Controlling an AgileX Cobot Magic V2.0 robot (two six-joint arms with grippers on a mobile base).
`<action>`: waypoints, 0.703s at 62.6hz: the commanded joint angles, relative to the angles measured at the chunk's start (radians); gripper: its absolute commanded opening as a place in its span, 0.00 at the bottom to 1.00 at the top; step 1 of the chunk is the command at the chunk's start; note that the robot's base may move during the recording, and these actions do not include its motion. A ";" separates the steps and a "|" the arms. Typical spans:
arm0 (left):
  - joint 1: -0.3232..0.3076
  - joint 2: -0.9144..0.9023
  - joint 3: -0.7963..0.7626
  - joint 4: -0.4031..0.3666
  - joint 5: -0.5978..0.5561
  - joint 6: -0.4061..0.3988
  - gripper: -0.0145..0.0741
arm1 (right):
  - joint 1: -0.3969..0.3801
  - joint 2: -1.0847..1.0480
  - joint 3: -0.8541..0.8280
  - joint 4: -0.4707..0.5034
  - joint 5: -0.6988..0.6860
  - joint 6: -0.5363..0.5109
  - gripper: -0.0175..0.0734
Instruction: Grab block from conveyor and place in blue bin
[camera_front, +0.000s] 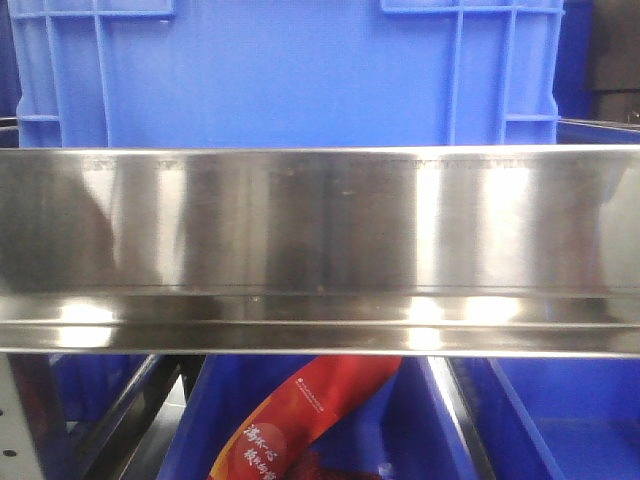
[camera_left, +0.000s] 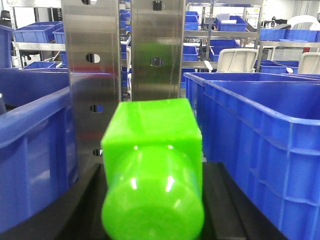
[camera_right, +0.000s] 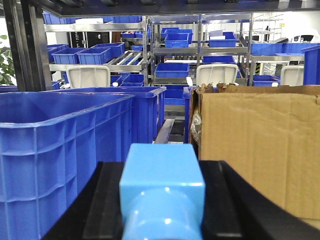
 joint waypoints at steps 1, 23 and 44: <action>-0.011 -0.004 -0.006 -0.005 -0.014 0.001 0.04 | 0.002 -0.002 0.001 0.002 -0.021 -0.007 0.02; -0.104 -0.004 -0.006 -0.005 -0.033 0.001 0.04 | 0.002 -0.002 0.001 0.002 -0.030 -0.007 0.02; -0.106 0.022 -0.136 -0.030 0.082 0.014 0.04 | 0.002 0.052 -0.093 0.002 -0.025 -0.026 0.02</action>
